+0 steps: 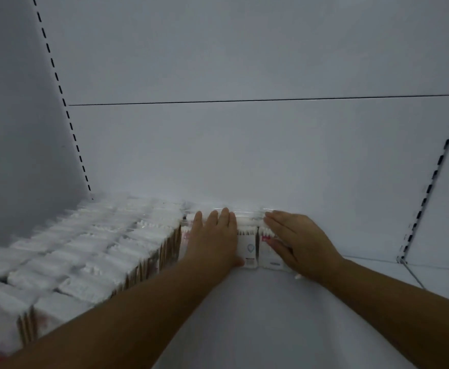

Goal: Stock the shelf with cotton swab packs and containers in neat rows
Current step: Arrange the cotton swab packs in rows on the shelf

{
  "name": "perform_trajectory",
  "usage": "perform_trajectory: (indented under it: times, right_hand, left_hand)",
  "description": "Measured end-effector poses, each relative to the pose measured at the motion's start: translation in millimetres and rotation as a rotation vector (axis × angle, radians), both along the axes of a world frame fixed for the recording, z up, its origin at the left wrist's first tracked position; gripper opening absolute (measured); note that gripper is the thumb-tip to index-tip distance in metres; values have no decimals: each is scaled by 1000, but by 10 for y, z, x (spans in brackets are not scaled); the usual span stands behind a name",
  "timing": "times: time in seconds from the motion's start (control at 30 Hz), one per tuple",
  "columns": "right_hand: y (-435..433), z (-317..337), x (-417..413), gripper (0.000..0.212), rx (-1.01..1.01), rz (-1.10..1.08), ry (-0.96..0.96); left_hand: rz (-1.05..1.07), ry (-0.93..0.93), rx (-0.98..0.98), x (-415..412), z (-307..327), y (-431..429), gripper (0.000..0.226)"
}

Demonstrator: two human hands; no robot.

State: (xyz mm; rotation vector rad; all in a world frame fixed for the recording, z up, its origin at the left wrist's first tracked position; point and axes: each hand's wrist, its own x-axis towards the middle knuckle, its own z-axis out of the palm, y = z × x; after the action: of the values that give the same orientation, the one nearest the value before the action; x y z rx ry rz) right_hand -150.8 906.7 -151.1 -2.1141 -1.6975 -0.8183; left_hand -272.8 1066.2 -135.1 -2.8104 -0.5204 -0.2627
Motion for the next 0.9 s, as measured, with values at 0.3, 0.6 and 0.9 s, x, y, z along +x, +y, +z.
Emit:
perform_trajectory:
  times: [0.3,0.6,0.9]
  right_hand:
    - [-1116,803,-185,71,-516,-487,-72]
    - [-3631,1435,-736,66,-470,-1532,420]
    - [-6011,1502,-1767,66,-403,-1712,508]
  left_hand:
    - [-366,217,-140,140,694,-310,86]
    - [-804,294,-84,1083,1293,-2397,76]
    - [-1117,219,-128,1026,1461,-5285,73]
